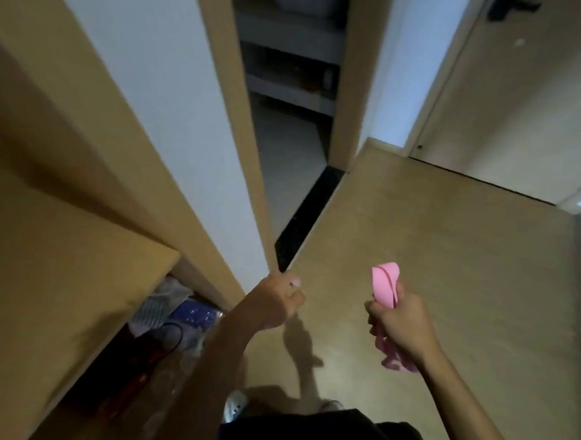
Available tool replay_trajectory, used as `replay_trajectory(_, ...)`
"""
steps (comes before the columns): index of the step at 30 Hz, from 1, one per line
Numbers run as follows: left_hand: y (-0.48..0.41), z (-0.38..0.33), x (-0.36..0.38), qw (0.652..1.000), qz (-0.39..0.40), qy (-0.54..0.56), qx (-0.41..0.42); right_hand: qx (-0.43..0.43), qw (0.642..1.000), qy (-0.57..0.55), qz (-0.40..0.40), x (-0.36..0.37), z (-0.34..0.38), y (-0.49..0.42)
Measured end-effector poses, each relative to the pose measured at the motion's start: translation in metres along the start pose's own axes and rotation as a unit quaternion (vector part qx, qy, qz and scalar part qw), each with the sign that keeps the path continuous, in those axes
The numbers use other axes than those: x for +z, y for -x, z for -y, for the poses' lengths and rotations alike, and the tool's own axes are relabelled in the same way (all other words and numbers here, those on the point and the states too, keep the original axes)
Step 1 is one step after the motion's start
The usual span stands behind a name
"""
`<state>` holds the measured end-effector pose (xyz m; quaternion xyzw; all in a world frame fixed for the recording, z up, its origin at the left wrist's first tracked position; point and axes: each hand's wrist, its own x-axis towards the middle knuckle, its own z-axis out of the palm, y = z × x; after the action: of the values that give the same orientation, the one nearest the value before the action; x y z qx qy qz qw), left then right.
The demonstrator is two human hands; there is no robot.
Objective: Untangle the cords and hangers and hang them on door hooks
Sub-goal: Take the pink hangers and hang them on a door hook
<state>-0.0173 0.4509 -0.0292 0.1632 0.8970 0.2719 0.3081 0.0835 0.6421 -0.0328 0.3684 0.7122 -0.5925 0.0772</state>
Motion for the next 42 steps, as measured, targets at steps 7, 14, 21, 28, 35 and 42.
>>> replay_trajectory(7, -0.056, -0.068, 0.045, 0.986, 0.142, -0.086, 0.030, 0.049, 0.991, -0.019, -0.124, -0.097, -0.046, -0.013)
replay_trajectory(14, -0.131, -0.101, 0.056, 0.977, 0.182, -0.110, 0.031, 0.083, 0.982, -0.041, -0.165, -0.151, -0.036, -0.076)
replay_trajectory(21, -0.244, -0.172, 0.048, 0.974, 0.190, -0.107, 0.068, 0.121, 0.967, -0.079, -0.210, -0.207, -0.002, -0.147)
replay_trajectory(28, -0.348, -0.278, 0.043, 0.959, 0.205, -0.145, 0.133, 0.180, 0.947, -0.086, -0.251, -0.262, 0.000, -0.191)
replay_trajectory(35, -0.439, -0.383, 0.067, 0.946, 0.220, -0.174, 0.164, 0.191, 0.941, -0.057, -0.273, -0.345, -0.003, -0.255)
replay_trajectory(42, -0.500, -0.478, 0.091, 0.951, 0.209, -0.175, 0.144, 0.138, 0.952, -0.045, -0.268, -0.469, 0.036, -0.356)
